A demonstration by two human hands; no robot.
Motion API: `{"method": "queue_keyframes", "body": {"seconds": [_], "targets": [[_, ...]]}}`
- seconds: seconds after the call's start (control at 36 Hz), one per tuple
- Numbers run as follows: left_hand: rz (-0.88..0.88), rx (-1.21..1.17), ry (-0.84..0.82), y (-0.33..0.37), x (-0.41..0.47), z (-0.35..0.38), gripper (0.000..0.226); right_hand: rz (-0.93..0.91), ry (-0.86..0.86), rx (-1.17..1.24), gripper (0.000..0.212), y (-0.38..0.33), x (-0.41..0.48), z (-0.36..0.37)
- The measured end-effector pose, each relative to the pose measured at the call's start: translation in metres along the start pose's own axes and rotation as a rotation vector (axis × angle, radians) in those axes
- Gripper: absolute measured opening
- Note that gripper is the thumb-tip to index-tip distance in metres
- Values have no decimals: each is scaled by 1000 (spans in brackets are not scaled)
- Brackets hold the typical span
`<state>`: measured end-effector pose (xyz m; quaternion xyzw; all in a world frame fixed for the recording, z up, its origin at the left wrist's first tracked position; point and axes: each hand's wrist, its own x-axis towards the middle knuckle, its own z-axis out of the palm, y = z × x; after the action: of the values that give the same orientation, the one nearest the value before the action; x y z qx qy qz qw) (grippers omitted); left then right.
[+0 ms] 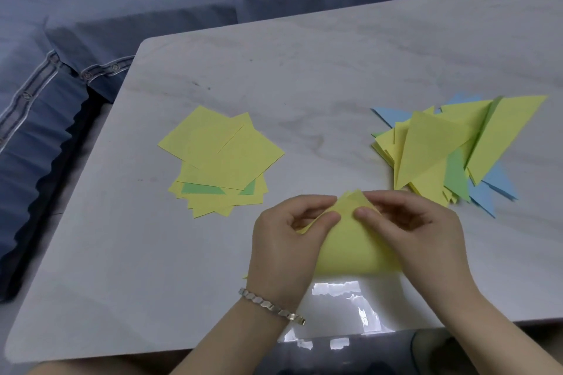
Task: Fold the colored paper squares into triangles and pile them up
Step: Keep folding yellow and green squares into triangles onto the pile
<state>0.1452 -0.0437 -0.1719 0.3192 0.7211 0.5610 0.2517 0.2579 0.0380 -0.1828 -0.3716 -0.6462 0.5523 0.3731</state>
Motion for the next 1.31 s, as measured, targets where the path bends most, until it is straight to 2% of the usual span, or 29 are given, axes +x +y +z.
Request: {"method": "queue_keyframes", "body": {"seconds": [0.17,0.44,0.67,0.97,1.31], "targets": [[8,6,3,2,-1,2,34,-27,-14,-45,31,-2,-4,0],[9,22,-35,0,0,2,35,-6,18,-40,25,0,-5,0],[15,27,-75,-1,-2,2,29,-38,3,-53,39,1,-5,1],[53,44,-86,-1,-3,2,29,24,-14,8,31,2,-5,1],[70,34,-82,-3,-3,2,31,-105,-96,-135,35,5,-2,0]]}}
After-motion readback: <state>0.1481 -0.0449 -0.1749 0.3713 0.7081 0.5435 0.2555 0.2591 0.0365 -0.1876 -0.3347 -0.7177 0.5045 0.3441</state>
